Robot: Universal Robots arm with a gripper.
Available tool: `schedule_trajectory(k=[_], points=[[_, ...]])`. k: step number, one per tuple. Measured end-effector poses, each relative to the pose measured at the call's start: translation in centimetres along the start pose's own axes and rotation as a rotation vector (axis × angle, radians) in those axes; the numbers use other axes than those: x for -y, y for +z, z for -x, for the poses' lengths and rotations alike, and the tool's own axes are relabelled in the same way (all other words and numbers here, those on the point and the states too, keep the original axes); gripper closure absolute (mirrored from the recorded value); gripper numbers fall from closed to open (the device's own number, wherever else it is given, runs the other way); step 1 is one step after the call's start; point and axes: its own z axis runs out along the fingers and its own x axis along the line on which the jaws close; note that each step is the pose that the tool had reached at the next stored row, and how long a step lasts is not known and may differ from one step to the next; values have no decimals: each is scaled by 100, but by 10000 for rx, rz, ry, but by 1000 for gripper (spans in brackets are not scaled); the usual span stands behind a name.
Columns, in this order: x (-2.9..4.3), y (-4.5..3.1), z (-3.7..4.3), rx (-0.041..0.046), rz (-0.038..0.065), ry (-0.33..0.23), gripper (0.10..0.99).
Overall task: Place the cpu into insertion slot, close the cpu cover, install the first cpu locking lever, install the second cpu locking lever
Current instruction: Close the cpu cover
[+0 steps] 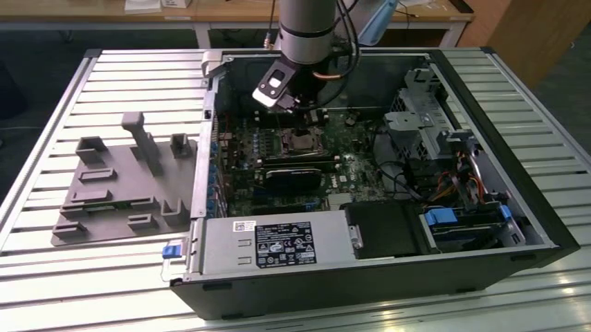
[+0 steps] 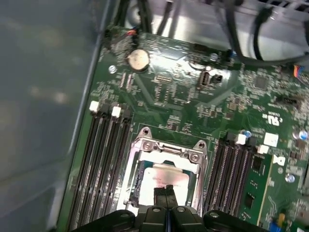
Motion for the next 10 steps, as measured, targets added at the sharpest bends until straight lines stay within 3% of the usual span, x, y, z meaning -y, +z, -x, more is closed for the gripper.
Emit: schedule_trajectory(k=[10], points=[[0,9,0,-41,-8,-1820,984]])
